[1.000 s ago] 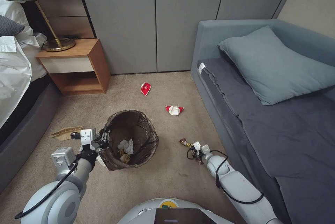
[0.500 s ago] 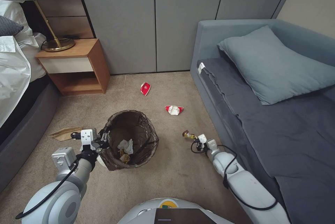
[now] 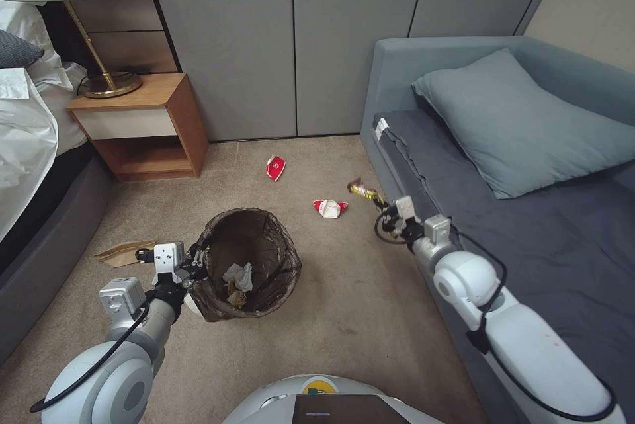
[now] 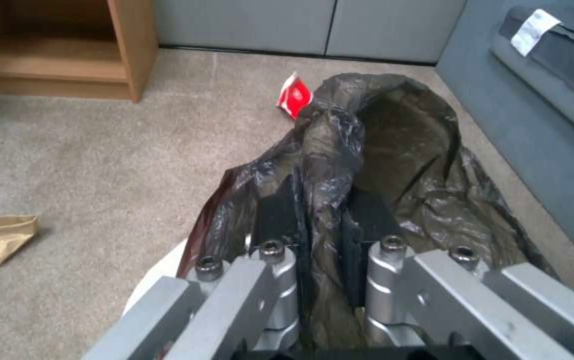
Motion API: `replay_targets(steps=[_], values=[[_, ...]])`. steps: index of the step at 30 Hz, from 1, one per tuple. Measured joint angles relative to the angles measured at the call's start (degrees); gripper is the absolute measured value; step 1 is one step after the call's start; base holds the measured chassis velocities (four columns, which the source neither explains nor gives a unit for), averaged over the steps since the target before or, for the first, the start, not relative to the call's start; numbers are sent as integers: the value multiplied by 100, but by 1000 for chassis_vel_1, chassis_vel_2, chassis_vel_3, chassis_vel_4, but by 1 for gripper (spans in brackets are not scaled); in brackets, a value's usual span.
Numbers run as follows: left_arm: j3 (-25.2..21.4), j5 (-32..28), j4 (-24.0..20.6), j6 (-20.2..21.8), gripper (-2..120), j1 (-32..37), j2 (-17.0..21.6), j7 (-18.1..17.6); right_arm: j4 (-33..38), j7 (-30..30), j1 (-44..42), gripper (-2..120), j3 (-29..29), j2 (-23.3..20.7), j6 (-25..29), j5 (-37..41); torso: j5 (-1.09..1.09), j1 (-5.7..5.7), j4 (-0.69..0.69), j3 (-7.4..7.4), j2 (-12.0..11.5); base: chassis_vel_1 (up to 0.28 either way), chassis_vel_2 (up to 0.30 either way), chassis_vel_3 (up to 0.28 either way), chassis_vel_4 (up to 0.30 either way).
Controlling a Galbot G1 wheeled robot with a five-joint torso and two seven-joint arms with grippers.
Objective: Pick up the trash bin, then pick up the garbage from the floor and place it into the trash bin.
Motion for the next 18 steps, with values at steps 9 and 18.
replay_targets(steps=[9, 18], values=[[25, 30, 0, 28, 8, 54, 11, -28, 1282, 22, 491, 0, -284, -207, -407, 1428, 0, 0, -1, 0, 0, 0, 0, 0, 0], [136, 120, 0, 31, 8, 88, -34, -31, 1320, -178, 1454, 0, -1569, -230, -510, 1754, 0, 0, 0, 0, 0, 0, 0, 0, 0]])
